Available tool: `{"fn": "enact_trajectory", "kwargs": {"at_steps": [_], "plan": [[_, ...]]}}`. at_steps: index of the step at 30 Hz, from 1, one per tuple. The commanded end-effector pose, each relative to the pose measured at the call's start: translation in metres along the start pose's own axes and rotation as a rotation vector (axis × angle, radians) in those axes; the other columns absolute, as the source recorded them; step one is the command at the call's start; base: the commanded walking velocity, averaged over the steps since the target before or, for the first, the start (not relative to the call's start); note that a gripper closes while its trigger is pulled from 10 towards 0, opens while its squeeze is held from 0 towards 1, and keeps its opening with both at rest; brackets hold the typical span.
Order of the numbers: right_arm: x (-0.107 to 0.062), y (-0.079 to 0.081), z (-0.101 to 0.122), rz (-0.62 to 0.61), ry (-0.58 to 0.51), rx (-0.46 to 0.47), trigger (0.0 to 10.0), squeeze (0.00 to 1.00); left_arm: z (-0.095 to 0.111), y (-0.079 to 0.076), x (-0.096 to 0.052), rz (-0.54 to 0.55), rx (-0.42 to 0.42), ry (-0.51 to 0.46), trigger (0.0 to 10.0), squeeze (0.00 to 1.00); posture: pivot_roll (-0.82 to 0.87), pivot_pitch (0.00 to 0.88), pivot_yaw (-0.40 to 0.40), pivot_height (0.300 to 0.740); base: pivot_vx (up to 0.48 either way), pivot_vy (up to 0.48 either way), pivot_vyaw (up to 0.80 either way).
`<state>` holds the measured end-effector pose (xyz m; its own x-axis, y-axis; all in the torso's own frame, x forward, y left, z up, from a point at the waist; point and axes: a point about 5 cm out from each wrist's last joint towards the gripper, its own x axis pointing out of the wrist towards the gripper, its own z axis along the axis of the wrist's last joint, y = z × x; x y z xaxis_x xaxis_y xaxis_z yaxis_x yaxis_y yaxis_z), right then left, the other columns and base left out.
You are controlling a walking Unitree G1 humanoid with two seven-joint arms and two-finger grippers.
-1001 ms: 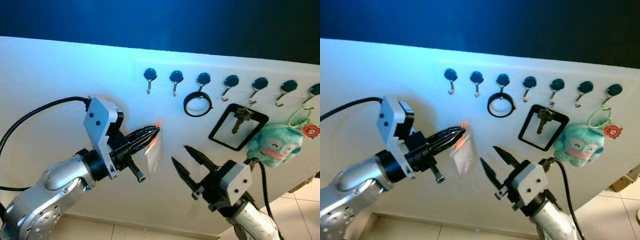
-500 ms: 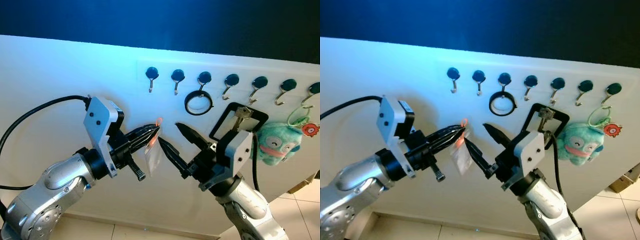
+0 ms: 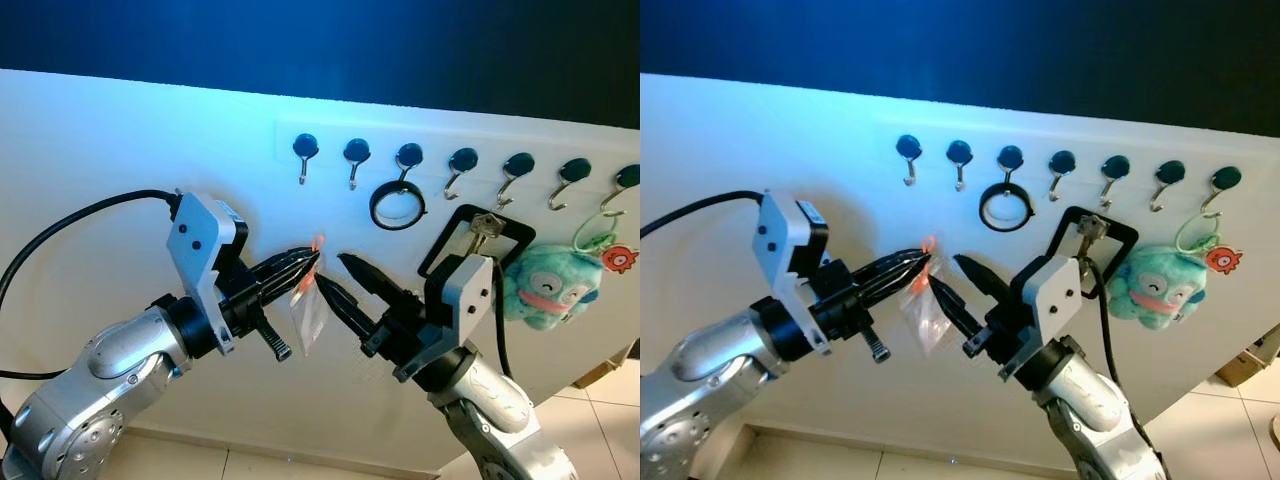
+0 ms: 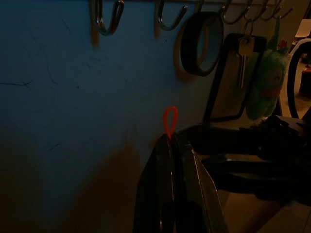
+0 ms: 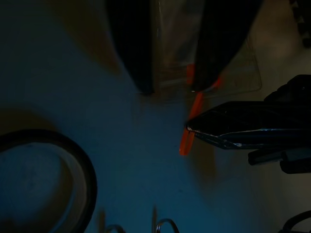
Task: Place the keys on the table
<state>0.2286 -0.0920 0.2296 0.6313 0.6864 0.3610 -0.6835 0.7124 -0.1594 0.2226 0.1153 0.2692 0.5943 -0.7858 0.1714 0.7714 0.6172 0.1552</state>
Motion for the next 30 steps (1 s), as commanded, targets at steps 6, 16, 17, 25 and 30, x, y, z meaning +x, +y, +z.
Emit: {"fn": "enact_trajectory", "kwargs": {"at_steps": [6, 16, 17, 25, 30], "plan": [[0.0017, 0.0020, 0.0045, 0.016, -0.011, -0.019, 0.0, 0.00, -0.0015, -0.0036, 0.0006, -0.012, -0.011, -0.007, 10.0, 0.00, 0.09, 0.133, -0.019, 0.740, 0.000, 0.000, 0.00], [0.0031, 0.0009, 0.0061, 0.013, -0.014, -0.022, 0.0, 0.00, -0.0013, -0.0048, 0.0006, -0.011, -0.014, -0.009, 10.0, 0.00, 0.09, 0.140, -0.024, 0.740, 0.000, 0.000, 0.00], [0.0032, 0.0008, 0.0061, 0.013, -0.013, -0.022, 0.0, 0.00, -0.0011, -0.0049, 0.0005, -0.011, -0.014, -0.010, 10.0, 0.00, 0.09, 0.142, -0.025, 0.740, 0.000, 0.000, 0.00], [0.0033, 0.0009, 0.0043, 0.007, -0.001, -0.020, 10.0, 0.00, -0.0009, -0.0049, -0.0001, -0.007, -0.016, -0.009, 10.0, 0.00, 0.09, 0.151, -0.025, 0.740, 0.000, 0.000, 0.00], [0.0003, 0.0022, 0.0030, 0.015, 0.010, 0.000, 10.0, 1.00, -0.0016, -0.0035, 0.0002, 0.003, -0.018, -0.007, 10.0, 0.00, 0.09, 0.156, -0.023, 0.740, 0.000, 0.000, 0.00]]}}
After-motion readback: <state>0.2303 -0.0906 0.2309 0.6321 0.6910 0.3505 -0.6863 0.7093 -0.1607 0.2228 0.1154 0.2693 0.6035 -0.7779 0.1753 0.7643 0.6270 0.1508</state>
